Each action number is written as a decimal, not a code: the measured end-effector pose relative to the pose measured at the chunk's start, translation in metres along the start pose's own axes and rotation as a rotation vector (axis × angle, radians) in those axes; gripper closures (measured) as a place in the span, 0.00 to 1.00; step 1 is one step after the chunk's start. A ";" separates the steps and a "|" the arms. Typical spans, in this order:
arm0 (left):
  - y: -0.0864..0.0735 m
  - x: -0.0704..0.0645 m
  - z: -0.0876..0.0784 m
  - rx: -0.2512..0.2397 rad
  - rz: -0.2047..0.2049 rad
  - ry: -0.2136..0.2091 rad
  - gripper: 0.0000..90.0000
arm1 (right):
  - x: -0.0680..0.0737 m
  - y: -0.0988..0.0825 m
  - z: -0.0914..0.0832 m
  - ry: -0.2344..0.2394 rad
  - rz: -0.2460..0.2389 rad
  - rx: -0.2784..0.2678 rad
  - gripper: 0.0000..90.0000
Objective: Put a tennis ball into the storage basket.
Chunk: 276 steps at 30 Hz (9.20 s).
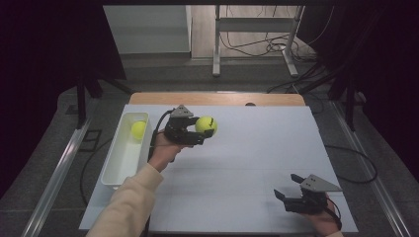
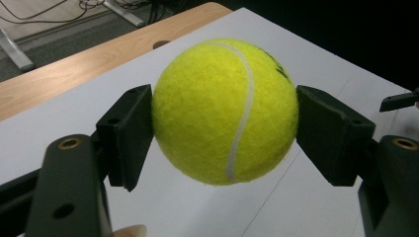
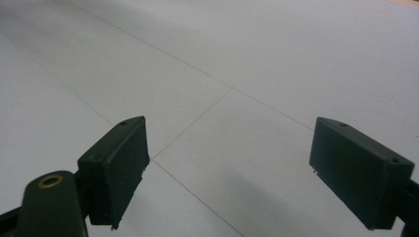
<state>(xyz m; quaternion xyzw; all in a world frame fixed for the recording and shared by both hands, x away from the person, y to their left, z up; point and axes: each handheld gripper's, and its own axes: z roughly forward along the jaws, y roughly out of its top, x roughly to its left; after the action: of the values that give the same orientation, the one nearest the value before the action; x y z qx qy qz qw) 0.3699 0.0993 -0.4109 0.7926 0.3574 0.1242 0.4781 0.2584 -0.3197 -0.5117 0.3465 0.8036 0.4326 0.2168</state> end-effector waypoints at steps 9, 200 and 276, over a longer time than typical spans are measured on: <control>-0.001 0.001 -0.009 -0.008 -0.001 0.010 0.30 | 0.000 0.000 0.000 -0.003 -0.001 0.002 0.17; -0.096 0.105 -0.121 0.140 -0.254 0.385 0.30 | 0.001 0.003 0.006 0.016 -0.011 0.006 0.17; -0.103 -0.011 -0.093 -0.077 -0.052 0.040 0.18 | 0.003 0.003 0.005 0.006 -0.015 0.012 0.17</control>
<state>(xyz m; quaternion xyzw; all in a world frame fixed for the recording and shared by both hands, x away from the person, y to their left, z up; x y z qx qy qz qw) 0.2658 0.1837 -0.4491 0.7613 0.3824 0.1413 0.5043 0.2608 -0.3141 -0.5123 0.3402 0.8094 0.4274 0.2155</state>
